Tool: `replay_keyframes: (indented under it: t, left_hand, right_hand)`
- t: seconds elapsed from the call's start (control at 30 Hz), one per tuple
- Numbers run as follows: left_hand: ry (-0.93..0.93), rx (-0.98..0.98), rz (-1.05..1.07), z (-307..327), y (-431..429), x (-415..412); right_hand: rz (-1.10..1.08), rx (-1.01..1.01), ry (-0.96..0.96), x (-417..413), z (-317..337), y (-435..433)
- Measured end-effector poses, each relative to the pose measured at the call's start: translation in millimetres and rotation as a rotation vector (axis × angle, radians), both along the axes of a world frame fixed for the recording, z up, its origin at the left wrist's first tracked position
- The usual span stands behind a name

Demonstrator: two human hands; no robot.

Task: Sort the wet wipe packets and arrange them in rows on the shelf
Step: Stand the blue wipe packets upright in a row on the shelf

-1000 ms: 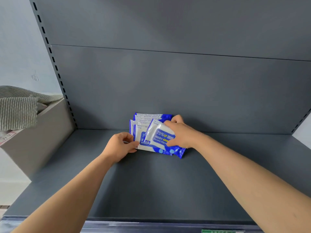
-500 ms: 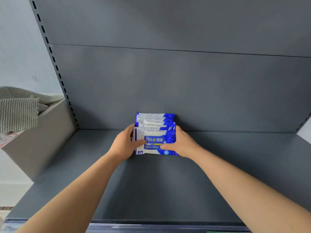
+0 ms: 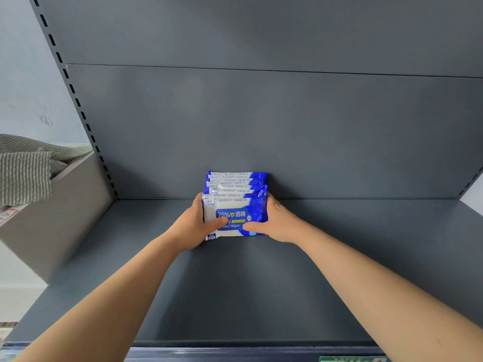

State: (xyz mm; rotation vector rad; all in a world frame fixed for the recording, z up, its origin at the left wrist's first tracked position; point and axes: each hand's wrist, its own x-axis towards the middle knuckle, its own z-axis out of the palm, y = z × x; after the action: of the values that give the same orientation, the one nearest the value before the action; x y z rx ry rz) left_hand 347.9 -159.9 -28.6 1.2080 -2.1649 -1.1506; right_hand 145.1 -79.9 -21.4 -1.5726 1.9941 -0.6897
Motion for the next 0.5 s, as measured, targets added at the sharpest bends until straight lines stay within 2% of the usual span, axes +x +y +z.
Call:
replay_keyframes:
  t: [0.13, 0.3, 0.4, 0.5]
  left_hand:
    - [-0.042, -0.085, 0.133, 4.7, 7.1, 0.2]
    - [-0.222, -0.396, 0.225, 17.2, 25.9, -6.0]
    - [-0.268, -0.602, 0.188, 25.3, 44.0, -21.7]
    - [-0.239, -0.736, 0.063, 30.1, 69.8, -49.7]
  right_hand:
    - [-0.085, 0.011, 0.047, 0.2, 10.8, 16.6]
    - [-0.071, 0.015, 0.191, -0.8, 27.2, 46.8]
    - [-0.061, -0.001, 0.292, -8.4, 33.8, 70.9]
    - [-0.088, -0.016, 0.382, -23.8, 42.1, 102.0]
